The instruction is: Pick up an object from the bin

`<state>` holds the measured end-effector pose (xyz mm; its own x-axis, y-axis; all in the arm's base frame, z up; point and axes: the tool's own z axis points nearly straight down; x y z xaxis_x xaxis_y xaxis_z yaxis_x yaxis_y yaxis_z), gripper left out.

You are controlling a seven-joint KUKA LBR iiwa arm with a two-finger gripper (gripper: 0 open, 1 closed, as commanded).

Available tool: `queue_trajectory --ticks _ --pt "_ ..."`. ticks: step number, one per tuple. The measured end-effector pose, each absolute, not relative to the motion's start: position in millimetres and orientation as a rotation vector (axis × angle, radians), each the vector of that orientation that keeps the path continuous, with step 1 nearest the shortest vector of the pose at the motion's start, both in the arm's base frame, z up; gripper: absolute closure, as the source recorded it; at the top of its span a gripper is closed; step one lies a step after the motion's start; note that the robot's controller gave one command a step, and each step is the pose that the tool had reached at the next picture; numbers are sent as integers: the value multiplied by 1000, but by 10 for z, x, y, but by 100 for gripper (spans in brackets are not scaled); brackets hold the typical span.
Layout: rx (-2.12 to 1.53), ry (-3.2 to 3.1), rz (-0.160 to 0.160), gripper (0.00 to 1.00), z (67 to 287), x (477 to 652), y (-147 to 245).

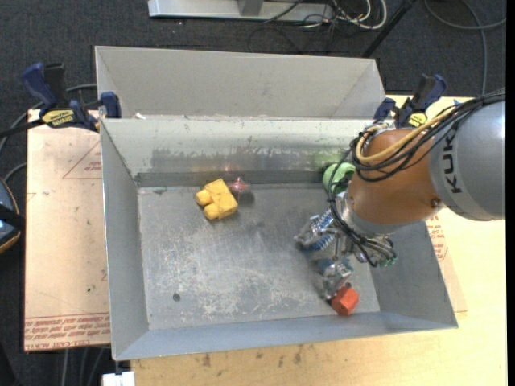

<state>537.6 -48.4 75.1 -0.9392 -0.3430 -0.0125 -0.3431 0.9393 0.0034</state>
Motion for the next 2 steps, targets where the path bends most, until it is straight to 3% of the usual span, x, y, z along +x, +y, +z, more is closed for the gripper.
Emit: queue_trajectory --ticks 1,2 --pt "-411 3126 6 0 723 5682 -421" --pt "-577 3082 -6 0 996 5929 -1186"
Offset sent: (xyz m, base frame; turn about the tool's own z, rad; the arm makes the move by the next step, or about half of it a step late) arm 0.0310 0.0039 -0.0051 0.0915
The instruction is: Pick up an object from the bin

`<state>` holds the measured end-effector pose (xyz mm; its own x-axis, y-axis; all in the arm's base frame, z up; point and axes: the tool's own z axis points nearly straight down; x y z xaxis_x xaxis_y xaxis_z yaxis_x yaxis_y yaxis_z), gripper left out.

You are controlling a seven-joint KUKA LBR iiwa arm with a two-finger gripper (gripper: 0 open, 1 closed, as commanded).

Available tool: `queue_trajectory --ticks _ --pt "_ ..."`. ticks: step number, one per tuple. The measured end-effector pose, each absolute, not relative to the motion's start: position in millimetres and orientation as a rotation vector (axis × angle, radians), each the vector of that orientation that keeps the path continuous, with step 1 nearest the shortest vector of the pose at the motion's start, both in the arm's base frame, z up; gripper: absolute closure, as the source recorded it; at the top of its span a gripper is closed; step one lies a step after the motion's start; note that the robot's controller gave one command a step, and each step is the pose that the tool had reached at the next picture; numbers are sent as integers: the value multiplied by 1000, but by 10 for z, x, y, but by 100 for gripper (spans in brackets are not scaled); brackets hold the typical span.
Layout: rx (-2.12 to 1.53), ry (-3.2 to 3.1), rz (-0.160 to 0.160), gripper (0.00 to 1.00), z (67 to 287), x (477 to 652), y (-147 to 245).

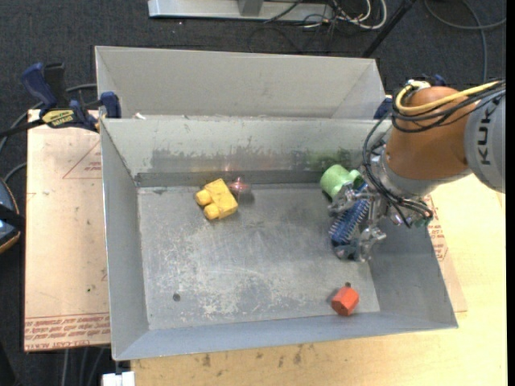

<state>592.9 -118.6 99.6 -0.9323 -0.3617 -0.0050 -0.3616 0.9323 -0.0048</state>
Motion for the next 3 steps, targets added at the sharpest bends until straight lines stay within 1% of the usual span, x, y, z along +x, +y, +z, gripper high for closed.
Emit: queue_trajectory --ticks 1,2,3 --pt "-585 3085 5 100 980 5919 -1132" --pt "-584 3085 5 0 978 5917 -1134" --pt "-980 2985 14 0 978 6019 -1499"
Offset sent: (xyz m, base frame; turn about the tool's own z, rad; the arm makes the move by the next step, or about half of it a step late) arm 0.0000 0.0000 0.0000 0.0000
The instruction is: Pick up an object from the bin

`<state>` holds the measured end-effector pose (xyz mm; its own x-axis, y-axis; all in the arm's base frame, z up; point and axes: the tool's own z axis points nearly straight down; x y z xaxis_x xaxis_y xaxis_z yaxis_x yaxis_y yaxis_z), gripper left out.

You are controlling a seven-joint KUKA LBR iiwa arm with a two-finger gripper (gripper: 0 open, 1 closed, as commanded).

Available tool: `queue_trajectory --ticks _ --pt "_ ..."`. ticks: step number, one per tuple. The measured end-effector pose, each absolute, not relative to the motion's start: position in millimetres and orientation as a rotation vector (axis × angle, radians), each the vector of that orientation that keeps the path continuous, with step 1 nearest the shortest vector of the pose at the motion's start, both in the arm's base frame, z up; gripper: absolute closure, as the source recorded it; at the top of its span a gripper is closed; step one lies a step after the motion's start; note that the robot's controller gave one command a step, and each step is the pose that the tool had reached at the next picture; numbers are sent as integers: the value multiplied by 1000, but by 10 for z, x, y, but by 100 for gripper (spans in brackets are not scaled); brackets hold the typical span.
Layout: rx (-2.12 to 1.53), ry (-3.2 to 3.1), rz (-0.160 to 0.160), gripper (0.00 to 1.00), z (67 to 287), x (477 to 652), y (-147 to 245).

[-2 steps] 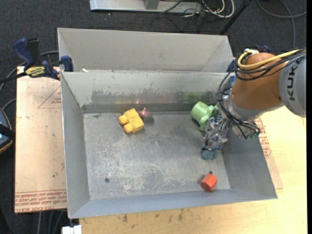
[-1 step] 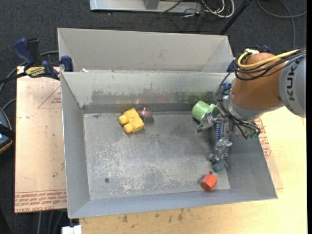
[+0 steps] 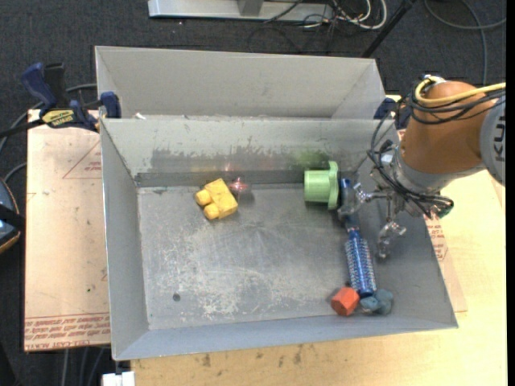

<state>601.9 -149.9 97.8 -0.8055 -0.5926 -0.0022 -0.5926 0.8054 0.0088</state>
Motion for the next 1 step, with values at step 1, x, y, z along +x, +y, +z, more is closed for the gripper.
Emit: queue_trajectory --ticks 1 --pt "1869 -2539 -9 0 757 5896 -1106"
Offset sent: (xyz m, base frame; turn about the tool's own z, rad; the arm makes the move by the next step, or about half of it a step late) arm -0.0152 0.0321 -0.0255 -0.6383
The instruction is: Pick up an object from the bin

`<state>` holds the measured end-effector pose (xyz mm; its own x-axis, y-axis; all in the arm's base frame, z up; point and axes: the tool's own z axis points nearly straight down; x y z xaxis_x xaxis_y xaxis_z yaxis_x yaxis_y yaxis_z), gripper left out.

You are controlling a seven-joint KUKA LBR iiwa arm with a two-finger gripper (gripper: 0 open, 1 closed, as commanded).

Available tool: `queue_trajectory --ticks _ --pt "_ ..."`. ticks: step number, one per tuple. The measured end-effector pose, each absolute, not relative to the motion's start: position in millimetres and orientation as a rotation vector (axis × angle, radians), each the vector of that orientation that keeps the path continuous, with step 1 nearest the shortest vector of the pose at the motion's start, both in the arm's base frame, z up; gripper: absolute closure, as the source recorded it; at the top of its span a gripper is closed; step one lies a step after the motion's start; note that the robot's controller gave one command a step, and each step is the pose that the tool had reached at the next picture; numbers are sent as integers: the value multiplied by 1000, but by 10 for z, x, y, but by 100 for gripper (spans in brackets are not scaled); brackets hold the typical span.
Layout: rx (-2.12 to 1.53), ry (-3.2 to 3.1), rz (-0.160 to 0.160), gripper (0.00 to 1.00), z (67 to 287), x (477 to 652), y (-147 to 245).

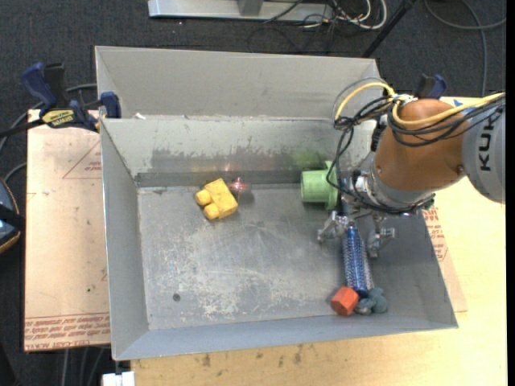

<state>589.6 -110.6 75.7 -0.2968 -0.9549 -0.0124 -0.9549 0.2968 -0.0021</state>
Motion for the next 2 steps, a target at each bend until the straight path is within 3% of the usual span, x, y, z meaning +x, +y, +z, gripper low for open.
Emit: queue_trajectory --ticks 1,2 --pt "-1855 2522 -5 100 761 5905 -1158" --pt "-1848 2531 -8 100 2285 5878 -1123"
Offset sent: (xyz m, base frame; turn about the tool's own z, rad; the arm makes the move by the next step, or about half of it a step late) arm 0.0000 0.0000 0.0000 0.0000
